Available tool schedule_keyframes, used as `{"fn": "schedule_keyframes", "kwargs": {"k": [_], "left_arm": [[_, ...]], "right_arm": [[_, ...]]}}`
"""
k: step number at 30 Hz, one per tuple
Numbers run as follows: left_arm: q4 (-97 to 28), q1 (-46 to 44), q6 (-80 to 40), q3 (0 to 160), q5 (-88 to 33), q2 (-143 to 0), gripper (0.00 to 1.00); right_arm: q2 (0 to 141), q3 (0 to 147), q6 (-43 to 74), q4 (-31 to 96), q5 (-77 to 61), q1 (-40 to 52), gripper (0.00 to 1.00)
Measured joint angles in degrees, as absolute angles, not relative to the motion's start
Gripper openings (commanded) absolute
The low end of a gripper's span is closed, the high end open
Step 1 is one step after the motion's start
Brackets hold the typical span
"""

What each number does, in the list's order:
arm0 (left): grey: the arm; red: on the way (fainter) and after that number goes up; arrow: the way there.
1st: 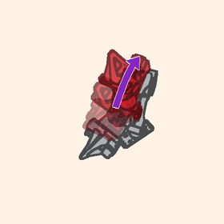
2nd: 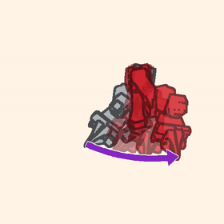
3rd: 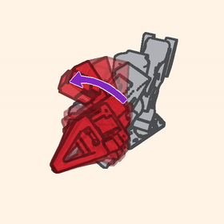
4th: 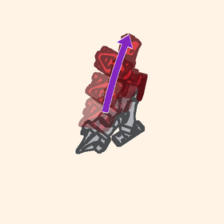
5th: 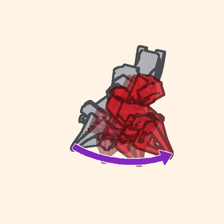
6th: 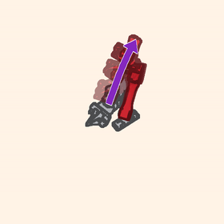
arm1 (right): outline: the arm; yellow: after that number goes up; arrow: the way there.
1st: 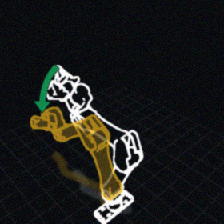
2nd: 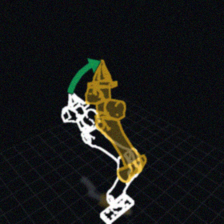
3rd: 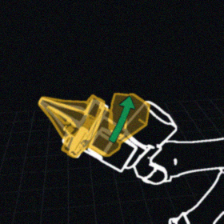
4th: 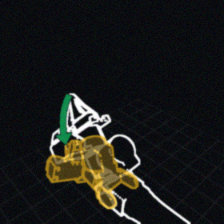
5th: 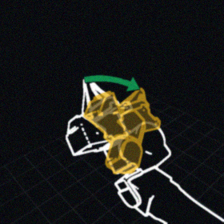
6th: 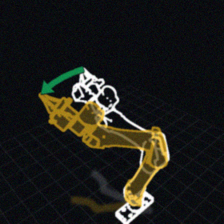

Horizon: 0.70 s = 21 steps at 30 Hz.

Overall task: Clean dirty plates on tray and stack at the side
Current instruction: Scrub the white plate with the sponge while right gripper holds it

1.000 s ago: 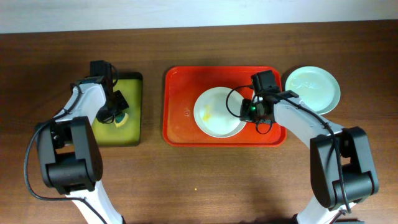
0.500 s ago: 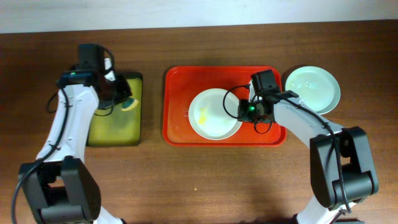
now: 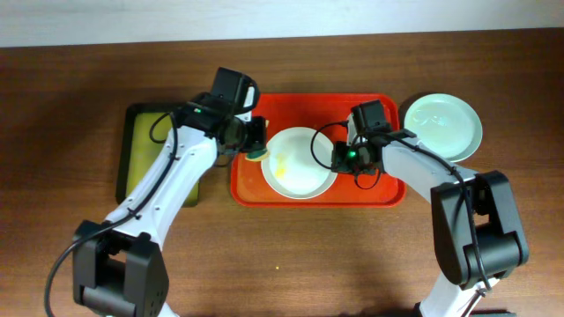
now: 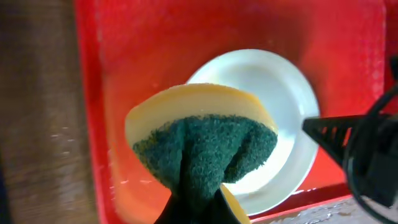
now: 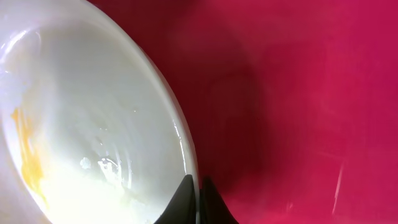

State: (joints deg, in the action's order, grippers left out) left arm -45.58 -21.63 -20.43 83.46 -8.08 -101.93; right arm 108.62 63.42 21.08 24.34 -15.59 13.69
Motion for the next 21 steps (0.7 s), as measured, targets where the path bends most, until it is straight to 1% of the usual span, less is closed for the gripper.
{"fn": "schedule_keyframes", "kwargs": {"k": [6,10,12,15,18,20,21], "left_arm": [[-37.7,-28.7,-24.1,83.5,-7.9,-113.7,0.0],[-33.2,-29.1,-27.7,83.5,-7.9,-120.3,0.0],[-32.1,-29.0,-28.3,83.6,-7.7,-120.9,0.0],[-34.0,-29.8,-28.2,84.5,-1.6,-121.2,0.0],[-40.8,-29.1,-27.9,85.7,8.8,-120.7,0.0],[-41.1,-28.8,-27.7,86.0,8.8,-118.8,0.0],[-40.3,-28.4,-27.7,86.2,5.7,-118.0,0.0]], "right_arm": [[108.7,63.4,21.8,24.2,-15.7,13.8,0.04],[108.7,63.4,22.0,23.9,-15.8,13.8,0.04],[108.8,63.4,22.1,23.9,-15.7,13.8,0.04],[108.8,63.4,22.2,23.8,-15.6,13.8,0.04],[108.9,63.4,22.3,23.7,-15.7,13.9,0.04],[108.9,63.4,22.3,23.6,-15.6,14.0,0.04],[108.9,63.4,22.3,23.6,-15.6,14.0,0.04]]}}
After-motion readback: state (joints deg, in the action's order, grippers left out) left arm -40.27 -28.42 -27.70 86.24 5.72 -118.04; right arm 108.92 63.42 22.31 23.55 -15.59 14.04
